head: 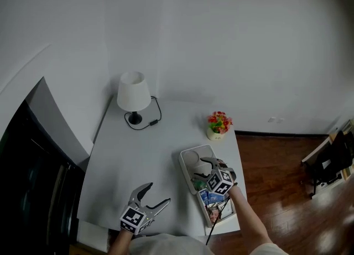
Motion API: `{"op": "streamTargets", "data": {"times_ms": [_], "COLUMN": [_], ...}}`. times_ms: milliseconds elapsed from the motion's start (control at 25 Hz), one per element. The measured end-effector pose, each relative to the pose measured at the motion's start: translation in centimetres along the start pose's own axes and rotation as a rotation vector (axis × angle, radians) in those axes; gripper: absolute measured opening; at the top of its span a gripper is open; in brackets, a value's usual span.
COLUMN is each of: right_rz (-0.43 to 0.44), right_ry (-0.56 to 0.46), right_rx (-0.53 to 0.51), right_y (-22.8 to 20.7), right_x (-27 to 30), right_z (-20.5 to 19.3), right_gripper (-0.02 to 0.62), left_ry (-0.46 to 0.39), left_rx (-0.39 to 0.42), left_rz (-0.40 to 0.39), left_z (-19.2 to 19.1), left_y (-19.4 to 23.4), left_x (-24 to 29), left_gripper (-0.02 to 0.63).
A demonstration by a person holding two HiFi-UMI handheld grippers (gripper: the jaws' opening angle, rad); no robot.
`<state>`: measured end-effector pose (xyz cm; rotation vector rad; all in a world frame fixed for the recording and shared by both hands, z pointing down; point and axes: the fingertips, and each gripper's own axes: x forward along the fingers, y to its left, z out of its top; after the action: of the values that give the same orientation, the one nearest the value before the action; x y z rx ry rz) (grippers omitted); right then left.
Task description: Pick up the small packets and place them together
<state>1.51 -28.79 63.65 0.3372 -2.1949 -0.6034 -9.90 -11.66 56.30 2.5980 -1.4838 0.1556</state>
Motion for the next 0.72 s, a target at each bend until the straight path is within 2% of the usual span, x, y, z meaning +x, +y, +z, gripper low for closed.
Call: {"op": "streamTargets", "data": {"times_ms": [200,400,520,640,720], "right_rz": [-0.195,-0.383,-0.484,-0.548,-0.565], "right_ry": [-0.356,-0.557,-0.589,-0.534,-0.496], "right_rx": [0.331,0.649,0.734,0.734,0.727], "right_y": [-2.3,-3.1,-1.8,0.7,2.6], "right_x": [-7.9,-14.8,-17.3,-18.3,-18.5], "right_z": [6.9,8.4,7.8,7.0,6.2], "right_gripper": [0.321,0.319,0.319,0.316,0.284], "left_ry": [-0.063,-0.123,-0.166,-0.179,-0.170], "left_rx": [-0.008,0.005,0.014,0.032,0.033], "left_rz": [-0.008,0.008,0.009,-0.006,-0.021], "left_z": [2.1,4.4,5.8,6.1,5.7], "left_y": [0.6,1.3,1.3,0.5,0.0], "left_x": [0.2,0.2,0.3,0.4,0.7], "left_gripper": [0.354,0.353,0.353,0.353,0.353]}}
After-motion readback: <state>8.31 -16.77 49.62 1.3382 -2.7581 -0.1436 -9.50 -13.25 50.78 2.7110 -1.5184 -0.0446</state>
